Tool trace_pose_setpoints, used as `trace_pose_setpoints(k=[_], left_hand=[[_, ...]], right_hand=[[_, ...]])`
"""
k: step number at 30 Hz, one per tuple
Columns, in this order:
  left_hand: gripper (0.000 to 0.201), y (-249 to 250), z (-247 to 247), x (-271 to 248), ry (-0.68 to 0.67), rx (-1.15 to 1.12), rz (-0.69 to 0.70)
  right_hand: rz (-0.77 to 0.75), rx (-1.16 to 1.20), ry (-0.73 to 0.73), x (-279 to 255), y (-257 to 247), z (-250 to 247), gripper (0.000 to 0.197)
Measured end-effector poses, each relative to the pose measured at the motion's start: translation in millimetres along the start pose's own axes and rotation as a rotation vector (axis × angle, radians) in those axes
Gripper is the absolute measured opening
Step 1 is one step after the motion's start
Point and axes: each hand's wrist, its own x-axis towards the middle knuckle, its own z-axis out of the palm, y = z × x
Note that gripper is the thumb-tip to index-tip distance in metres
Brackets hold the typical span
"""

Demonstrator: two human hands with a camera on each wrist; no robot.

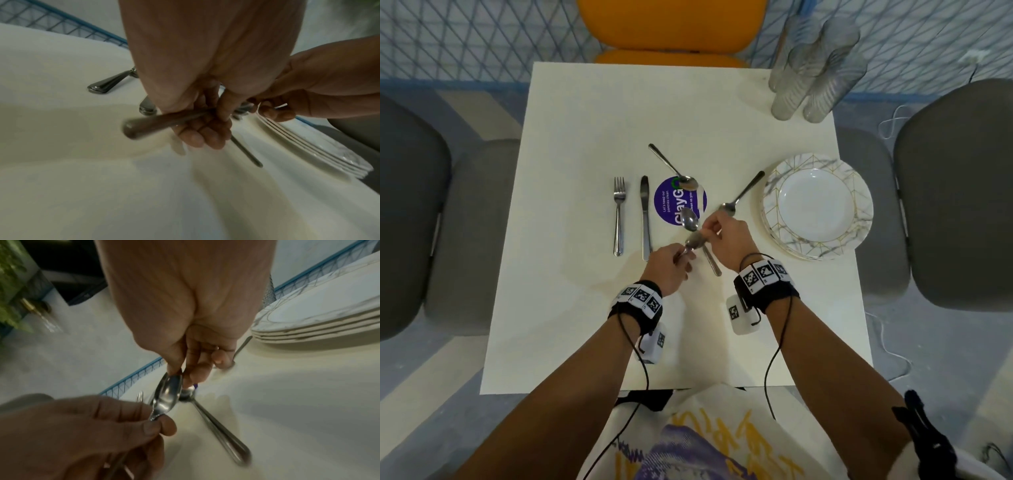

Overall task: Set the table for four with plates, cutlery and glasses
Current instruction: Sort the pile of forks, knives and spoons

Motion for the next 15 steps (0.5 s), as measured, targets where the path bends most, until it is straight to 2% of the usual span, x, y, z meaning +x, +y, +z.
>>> trace_pose_setpoints(k=[4,9,15], left_hand=[[0.024,7.9,-10.3,8.3,0.149,-0.066,-0.065],[0.028,9.3,-23.6,21.1,0.227,-0.326,-0.165],[0.024,15.6,-29.7,28.1,0.253,-0.606,-0.223]], right_hand=[[0.079,0.013,0.065,20.2,-3.4,2.1,0.014],[0.193,-0.273,-0.059,25.8,6.5,27.3,0.023],[0.205,-0.391,-0.137,26.7,3.3,34.3,0.023]])
